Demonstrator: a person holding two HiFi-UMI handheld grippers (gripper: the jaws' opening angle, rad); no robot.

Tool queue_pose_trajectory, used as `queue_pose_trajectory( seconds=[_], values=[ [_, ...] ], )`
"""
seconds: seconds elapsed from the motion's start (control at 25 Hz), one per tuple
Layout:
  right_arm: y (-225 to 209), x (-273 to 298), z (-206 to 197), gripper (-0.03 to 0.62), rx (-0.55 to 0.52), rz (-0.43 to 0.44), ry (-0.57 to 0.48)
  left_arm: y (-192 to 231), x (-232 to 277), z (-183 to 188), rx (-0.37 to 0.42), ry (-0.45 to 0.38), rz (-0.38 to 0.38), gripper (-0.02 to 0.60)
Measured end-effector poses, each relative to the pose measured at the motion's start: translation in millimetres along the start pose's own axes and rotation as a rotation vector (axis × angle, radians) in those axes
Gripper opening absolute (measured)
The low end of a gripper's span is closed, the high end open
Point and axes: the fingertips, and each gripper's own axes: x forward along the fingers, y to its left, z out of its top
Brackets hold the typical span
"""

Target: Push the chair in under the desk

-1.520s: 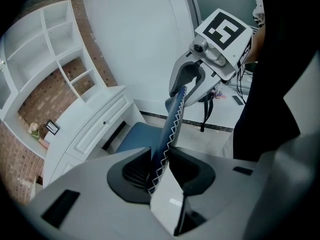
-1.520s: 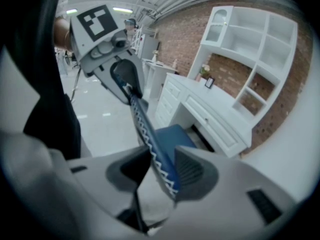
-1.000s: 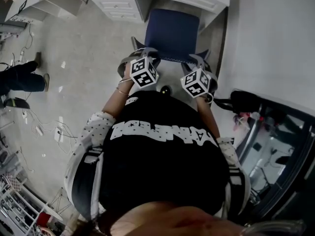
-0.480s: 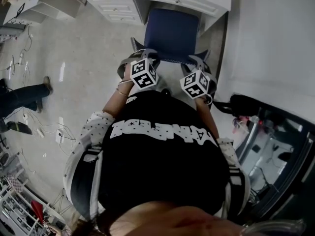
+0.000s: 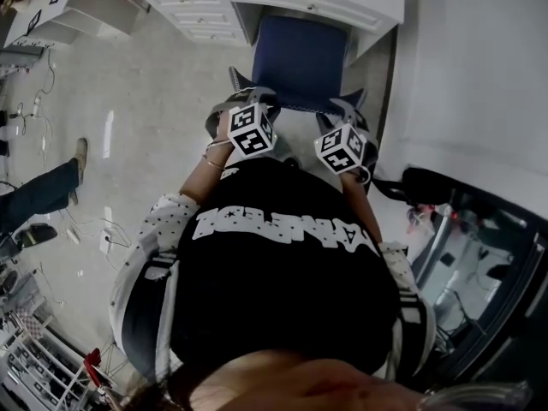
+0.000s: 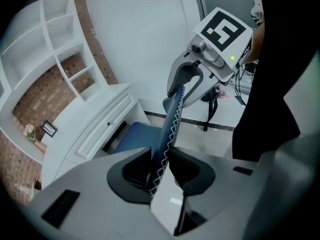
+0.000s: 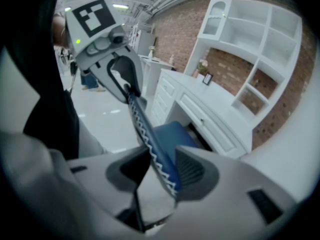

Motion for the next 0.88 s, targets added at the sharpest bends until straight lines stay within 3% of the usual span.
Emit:
queue_pose_trajectory(
  seconds=[0.88],
  values=[
    [-23.9, 26.8, 28.2, 0.173, 0.008, -0.012, 0.013, 48.0, 6.8, -6.2, 0.012, 0.000, 0.001, 0.143]
  ],
)
